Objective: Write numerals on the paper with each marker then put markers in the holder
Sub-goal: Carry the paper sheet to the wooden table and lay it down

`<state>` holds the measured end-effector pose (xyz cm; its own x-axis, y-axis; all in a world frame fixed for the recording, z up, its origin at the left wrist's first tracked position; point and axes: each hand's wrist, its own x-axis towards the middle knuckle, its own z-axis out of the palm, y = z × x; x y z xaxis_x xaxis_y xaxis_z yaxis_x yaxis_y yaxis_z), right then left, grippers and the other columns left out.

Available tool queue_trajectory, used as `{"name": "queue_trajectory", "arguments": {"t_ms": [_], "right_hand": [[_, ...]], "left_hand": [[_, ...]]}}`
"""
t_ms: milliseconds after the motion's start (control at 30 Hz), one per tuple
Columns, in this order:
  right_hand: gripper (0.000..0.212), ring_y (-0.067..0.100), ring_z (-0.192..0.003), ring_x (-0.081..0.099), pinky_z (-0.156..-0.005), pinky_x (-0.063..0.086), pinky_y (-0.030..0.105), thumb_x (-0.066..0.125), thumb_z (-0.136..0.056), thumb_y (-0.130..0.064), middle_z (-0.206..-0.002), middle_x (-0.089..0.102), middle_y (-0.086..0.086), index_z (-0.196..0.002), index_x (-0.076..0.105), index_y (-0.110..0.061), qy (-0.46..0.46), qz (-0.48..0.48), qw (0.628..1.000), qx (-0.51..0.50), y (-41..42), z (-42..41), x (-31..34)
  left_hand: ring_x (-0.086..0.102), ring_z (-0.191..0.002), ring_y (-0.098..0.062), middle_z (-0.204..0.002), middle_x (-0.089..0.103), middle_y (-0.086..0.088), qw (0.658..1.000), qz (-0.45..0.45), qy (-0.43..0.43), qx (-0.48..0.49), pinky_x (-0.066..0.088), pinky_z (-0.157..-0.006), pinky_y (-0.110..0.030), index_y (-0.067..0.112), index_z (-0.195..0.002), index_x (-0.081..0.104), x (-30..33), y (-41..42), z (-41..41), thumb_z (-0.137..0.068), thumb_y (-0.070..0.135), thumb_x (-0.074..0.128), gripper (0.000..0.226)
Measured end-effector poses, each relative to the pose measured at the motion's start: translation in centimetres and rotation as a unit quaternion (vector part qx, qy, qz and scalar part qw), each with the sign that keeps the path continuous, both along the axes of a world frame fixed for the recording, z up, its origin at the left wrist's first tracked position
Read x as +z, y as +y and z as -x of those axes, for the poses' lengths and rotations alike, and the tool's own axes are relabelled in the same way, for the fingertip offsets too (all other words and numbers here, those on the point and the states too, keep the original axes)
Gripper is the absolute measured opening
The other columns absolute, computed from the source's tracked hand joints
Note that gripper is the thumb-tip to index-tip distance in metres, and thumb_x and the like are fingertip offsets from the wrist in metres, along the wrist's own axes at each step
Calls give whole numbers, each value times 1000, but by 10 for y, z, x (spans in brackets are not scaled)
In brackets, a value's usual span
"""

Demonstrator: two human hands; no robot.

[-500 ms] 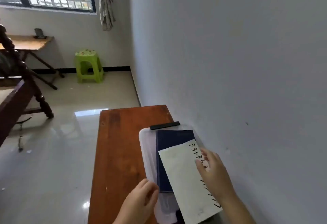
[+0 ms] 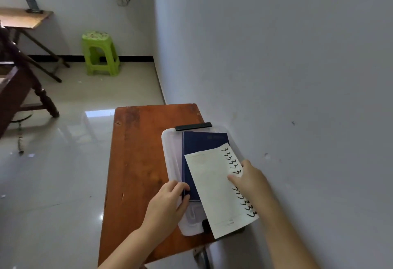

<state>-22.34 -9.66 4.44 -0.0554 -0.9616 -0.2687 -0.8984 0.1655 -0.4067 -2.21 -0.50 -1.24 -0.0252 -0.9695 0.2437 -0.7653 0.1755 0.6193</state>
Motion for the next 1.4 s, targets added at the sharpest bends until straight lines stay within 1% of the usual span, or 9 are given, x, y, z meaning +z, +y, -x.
{"name": "queue_trajectory", "arguments": {"t_ms": [200, 300, 400, 533, 633, 800, 900, 1067, 1400], "right_hand": [[26, 28, -95, 63, -77, 46, 33, 58, -88, -21, -103, 69, 7, -109, 64, -8, -85, 116, 986, 82, -22, -16, 48], [19, 20, -86, 63, -69, 43, 28, 58, -89, -22, -97, 69, 3, -103, 66, -12, -155, 145, 967, 142, -33, -41, 82], [16, 8, -76, 62, -61, 43, 20, 58, -90, -23, -90, 68, -2, -101, 66, -15, -238, 164, 940, 182, -39, -71, 97], [13, 22, -72, 69, -63, 55, 36, 59, -89, -26, -77, 71, 2, -81, 62, -17, -330, 119, 911, 216, -38, -126, 87], [15, 29, -76, 70, -69, 58, 45, 61, -89, -26, -83, 73, 11, -87, 65, -11, -378, 64, 892, 239, -30, -164, 68], [10, 21, -69, 71, -63, 58, 40, 62, -89, -23, -78, 73, 5, -88, 66, -14, -429, -28, 865, 258, -7, -232, 31], [14, 23, -72, 73, -64, 59, 40, 64, -87, -27, -80, 75, 5, -92, 66, -14, -443, -63, 857, 254, 7, -276, 15], [24, 45, -86, 67, -75, 55, 60, 67, -84, -33, -91, 71, 25, -88, 66, -9, -448, -69, 869, 198, 20, -360, -3], [10, 32, -88, 72, -85, 55, 54, 64, -87, -24, -92, 76, 11, -92, 68, -17, -455, -102, 874, 138, -1, -507, -16]], "left_hand": [[51, -78, -4, -98, 52, 12, 997, -68, 29, -23, 47, -69, -12, 24, -107, 54, 13, -1, -7, -89, 25, 51, 17], [56, -79, -6, -95, 58, 8, 988, -137, 54, -42, 53, -72, -21, 25, -100, 57, 27, -2, -24, -89, 27, 51, 12], [58, -80, -7, -91, 61, 8, 985, -148, 85, 3, 54, -73, -21, 28, -93, 58, 38, 9, -47, -88, 27, 54, 7], [57, -76, -4, -83, 58, 15, 980, -117, 111, 119, 50, -69, -15, 30, -88, 57, 45, 41, -87, -88, 21, 54, 9], [56, -74, -1, -80, 60, 13, 966, -118, 133, 190, 48, -64, -14, 35, -82, 56, 42, 72, -112, -88, 22, 55, 15], [60, -73, -4, -73, 64, 8, 932, -107, 185, 292, 45, -60, -11, 28, -81, 62, 29, 117, -152, -86, 17, 58, 12], [60, -68, -6, -68, 64, 7, 922, -139, 213, 293, 46, -60, -15, 30, -78, 61, 16, 129, -191, -85, 16, 58, 16], [58, -63, -5, -72, 62, 22, 933, -155, 204, 252, 44, -59, -15, 32, -74, 60, 6, 132, -290, -84, 14, 59, 20], [58, -62, -6, -72, 65, 16, 931, -165, 228, 233, 45, -59, -17, 41, -77, 60, 0, 109, -440, -82, 19, 60, 23]]}}
